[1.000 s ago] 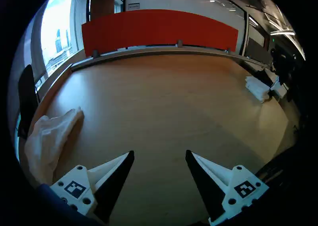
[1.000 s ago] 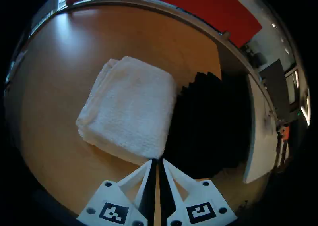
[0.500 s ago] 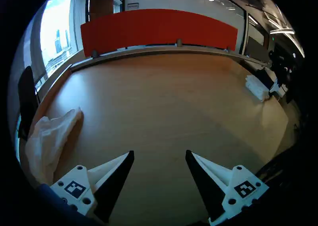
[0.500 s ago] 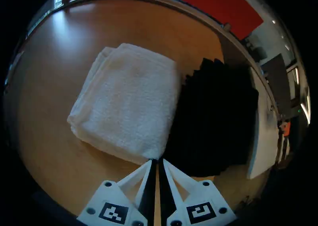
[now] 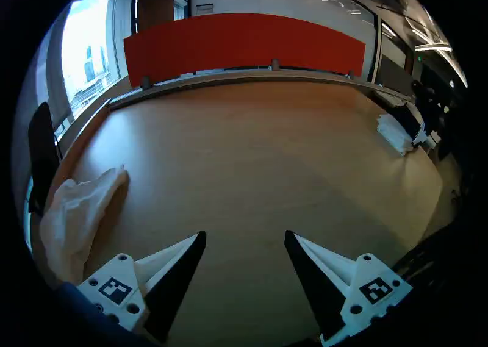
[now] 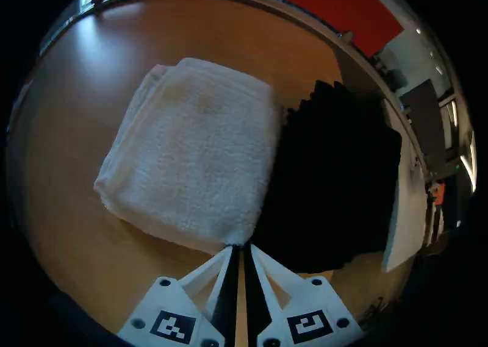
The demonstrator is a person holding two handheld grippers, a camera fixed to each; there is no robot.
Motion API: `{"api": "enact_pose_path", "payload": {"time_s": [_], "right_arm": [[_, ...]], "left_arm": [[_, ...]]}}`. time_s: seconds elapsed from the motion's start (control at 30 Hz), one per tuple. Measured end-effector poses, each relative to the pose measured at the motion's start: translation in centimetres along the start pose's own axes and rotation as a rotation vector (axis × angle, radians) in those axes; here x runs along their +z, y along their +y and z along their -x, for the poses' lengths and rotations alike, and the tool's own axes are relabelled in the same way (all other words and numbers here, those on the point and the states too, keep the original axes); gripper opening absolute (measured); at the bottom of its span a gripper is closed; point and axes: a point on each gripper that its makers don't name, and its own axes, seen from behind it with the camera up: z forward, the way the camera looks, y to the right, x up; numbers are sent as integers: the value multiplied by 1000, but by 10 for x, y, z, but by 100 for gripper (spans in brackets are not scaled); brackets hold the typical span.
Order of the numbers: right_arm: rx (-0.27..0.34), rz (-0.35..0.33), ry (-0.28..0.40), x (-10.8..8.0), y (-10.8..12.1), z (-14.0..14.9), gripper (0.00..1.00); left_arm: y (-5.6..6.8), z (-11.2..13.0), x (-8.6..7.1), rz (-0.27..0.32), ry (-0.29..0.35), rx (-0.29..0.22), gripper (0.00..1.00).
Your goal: Fold towel
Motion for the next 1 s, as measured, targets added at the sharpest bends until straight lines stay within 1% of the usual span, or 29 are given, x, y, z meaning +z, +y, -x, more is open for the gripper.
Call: {"api": "enact_pose_path", "payload": {"time_s": [0.13, 0.2, 0.27, 0.33, 0.4, 0.47, 0.6, 0.67, 0.73, 0.87, 1.0], "right_arm": [[4, -3, 6, -1, 0, -1, 6], [5, -5, 11, -1, -1, -1, 9], [4, -6, 18, -3, -1, -2, 13], [3, -8, 28, -5, -2, -3, 21], [2, -11, 39, -8, -3, -4, 32], [3, -13, 48, -11, -4, -5, 41], [6, -25, 67, -16, -8, -9, 74], [6, -24, 75, -18, -8, -10, 83], [4, -24, 82, -19, -10, -12, 85], [4, -30, 98, -23, -14, -15, 85], [17, -51, 125, -28, -21, -23, 85]], "left_arm": [[1, 0, 0, 2, 0, -2, 96], [1, -1, 1, 2, 0, -2, 96], [1, -2, 1, 2, 1, -1, 96], [1, -2, 1, 3, 2, -1, 96], [1, -3, 1, 3, 4, -2, 96], [0, -4, 1, 3, 5, -4, 96], [0, -6, 1, 5, 9, -6, 96], [0, -6, 2, 6, 10, -6, 96], [0, -7, 2, 7, 11, -6, 96], [0, -7, 2, 9, 12, -8, 96], [0, -6, 2, 11, 12, -9, 96]]}}
